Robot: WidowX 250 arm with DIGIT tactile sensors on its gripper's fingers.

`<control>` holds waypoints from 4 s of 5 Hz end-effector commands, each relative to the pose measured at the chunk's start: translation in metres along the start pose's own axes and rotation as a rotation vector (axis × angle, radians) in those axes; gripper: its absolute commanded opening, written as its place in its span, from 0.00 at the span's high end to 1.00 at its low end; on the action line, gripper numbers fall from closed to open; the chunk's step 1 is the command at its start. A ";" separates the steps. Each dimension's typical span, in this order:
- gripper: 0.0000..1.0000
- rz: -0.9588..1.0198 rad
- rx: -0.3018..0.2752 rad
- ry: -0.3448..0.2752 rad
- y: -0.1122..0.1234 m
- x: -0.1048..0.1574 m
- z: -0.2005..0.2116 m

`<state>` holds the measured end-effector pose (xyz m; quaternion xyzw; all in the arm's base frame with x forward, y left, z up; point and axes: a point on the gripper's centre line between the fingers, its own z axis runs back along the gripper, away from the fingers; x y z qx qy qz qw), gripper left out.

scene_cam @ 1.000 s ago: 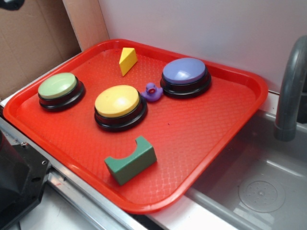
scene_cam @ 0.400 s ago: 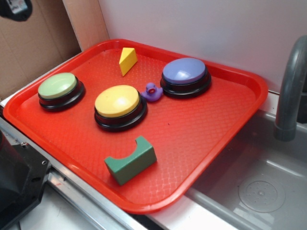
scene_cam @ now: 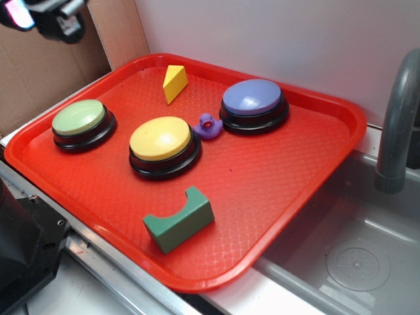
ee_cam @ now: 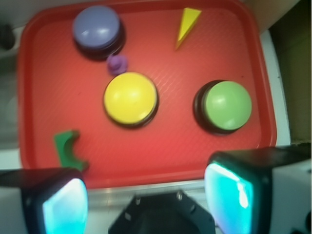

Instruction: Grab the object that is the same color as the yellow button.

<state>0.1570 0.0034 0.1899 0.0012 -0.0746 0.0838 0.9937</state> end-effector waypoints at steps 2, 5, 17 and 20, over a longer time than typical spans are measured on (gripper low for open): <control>0.00 0.268 0.012 -0.090 0.021 0.084 -0.062; 0.00 0.320 0.105 -0.115 0.041 0.143 -0.131; 1.00 -0.034 0.102 -0.027 -0.014 0.085 -0.059; 1.00 0.037 0.016 -0.049 -0.011 0.027 -0.039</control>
